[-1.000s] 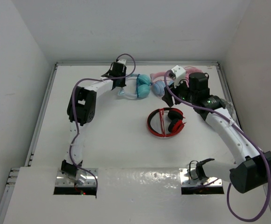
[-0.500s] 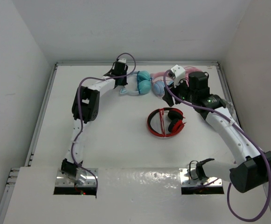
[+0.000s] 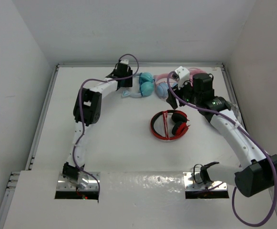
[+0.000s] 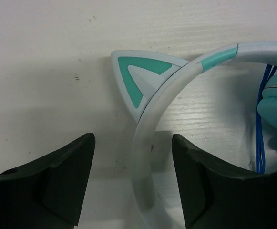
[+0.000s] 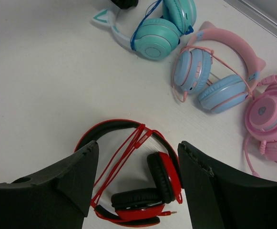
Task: Wrap the headphones
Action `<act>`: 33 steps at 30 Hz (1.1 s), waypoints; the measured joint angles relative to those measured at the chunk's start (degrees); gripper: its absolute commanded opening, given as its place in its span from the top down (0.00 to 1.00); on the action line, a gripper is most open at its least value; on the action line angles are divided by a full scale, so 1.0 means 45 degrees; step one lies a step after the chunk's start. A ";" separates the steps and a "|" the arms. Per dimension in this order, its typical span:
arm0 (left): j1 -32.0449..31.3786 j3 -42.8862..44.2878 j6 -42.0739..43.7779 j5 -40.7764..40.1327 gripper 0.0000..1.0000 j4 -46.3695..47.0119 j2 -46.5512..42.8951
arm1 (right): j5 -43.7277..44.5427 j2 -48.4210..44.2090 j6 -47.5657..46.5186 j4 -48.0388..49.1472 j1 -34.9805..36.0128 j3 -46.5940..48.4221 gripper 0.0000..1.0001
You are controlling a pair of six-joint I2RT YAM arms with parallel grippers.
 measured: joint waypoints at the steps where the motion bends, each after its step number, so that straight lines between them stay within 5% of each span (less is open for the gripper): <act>1: 0.0000 -0.0005 0.0039 -0.0015 0.34 -0.0010 -0.0015 | 0.0078 0.0000 0.0005 0.0000 0.0000 0.0000 0.33; 9: 0.0107 -0.0355 0.0962 0.0000 0.19 -0.0826 -0.1661 | 0.1044 0.0000 0.0068 -0.0044 0.0000 0.0000 0.24; 20: 0.1545 -0.3099 0.3308 0.0704 0.15 -0.3045 -0.8718 | 0.4401 -0.0146 0.0544 0.0607 0.0000 -0.0680 0.12; 25: 0.2924 -0.7737 0.5076 0.0155 0.08 -0.3376 -1.2031 | 0.7048 -0.0767 0.0690 0.1112 -0.0107 -0.2307 0.11; 29: 0.3011 -1.3168 0.6883 -0.0466 0.03 -0.2754 -1.5552 | 0.8315 -0.2074 0.0967 0.1496 -0.0437 -0.4265 0.11; 33: 0.3007 -1.6456 0.7495 -0.0068 0.00 -0.2361 -1.9006 | 0.8913 -0.3711 0.1477 0.1613 -0.0971 -0.5751 0.11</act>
